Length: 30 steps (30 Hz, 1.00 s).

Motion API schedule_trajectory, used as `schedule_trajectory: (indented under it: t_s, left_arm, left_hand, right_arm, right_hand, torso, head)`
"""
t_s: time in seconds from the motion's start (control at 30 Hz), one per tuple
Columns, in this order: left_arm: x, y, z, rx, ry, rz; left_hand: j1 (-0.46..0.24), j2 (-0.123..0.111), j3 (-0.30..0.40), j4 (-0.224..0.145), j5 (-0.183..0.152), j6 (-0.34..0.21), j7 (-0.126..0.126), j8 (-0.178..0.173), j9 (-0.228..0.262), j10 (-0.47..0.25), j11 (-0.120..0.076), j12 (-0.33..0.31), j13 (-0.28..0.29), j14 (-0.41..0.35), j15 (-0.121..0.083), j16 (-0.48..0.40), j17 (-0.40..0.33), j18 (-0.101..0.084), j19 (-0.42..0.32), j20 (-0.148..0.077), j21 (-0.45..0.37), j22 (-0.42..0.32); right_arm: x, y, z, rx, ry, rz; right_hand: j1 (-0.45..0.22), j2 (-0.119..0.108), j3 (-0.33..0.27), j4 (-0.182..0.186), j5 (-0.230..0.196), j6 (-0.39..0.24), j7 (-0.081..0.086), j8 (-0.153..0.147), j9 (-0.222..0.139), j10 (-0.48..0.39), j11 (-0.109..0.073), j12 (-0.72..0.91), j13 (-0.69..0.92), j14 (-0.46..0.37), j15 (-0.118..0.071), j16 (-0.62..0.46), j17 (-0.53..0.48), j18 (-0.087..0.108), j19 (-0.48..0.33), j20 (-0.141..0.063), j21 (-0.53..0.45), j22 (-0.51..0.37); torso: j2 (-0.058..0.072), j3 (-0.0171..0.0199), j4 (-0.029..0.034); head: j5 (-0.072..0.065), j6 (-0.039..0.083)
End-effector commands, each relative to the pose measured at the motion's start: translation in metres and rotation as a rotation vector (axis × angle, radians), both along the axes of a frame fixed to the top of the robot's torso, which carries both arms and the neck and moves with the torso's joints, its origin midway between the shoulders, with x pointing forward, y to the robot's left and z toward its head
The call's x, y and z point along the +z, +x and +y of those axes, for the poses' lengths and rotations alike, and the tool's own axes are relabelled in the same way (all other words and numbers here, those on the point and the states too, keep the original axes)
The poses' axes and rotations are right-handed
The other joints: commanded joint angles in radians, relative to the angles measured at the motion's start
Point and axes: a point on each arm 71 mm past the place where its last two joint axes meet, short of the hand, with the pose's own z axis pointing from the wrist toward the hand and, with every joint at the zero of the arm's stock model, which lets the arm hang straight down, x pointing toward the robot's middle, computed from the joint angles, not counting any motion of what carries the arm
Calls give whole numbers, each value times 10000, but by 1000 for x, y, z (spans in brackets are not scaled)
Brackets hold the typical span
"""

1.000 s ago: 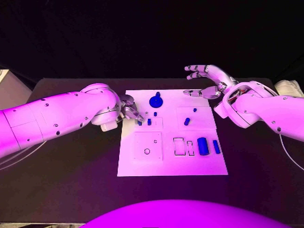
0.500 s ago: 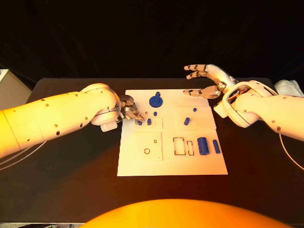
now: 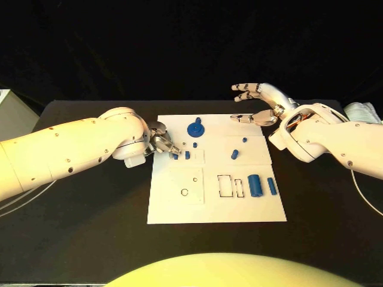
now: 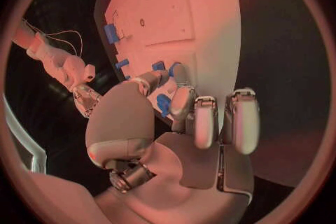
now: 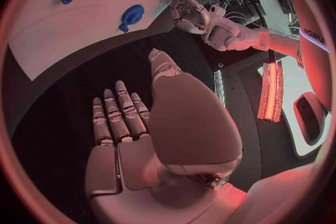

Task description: Assemble the parts on the task board

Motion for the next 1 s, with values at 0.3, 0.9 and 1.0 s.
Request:
schedule_trajectory:
  t_s: [0.3,0.9,1.0]
  left_arm:
    - [6,2,4,488,-561,-399]
    - [28,6,3,774,-4569,-1563]
    - [34,7,0,409,-5449,-2505]
  left_hand:
    - [137,-237,-1224,1186,-614,-687,278,-19,5,-902,233,-956,-1390,983,92,-127,2321,97,-414,90,-393,492]
    - [1260,510,-2770,1376,-1738,-2887,1277,-445,-571,-4236,1188,-3101,-4318,-1291,934,-2687,-1627,1132,-4476,712,-4211,-4338]
    - [3569,480,-1500,741,-1633,-3781,1763,-775,-1020,-5905,1674,-4323,-5233,-4386,1417,-5343,-4769,1266,-5856,1164,-5965,-5657]
  right_arm:
    - [0,0,2,169,-27,-39]
    - [0,1,2,196,42,-52]
    - [0,1,2,196,80,-35]
  right_hand:
    - [0,86,43,3,62,75,1351,63,8,51,-20,8,15,22,-8,-16,-19,-170,-98,7,31,-20]
    - [4,119,80,-3,65,349,1330,111,71,206,-33,27,28,49,-5,-15,-21,-187,-134,7,16,-33]
    - [75,197,223,-32,40,931,1277,271,197,416,-73,36,36,244,-35,20,-3,-159,-43,4,59,-23]
  torso:
    - [8,-3,3]
    - [-13,3,12]
    - [-20,4,17]
  head:
    - [-42,33]
    - [-96,196]
    - [-120,233]
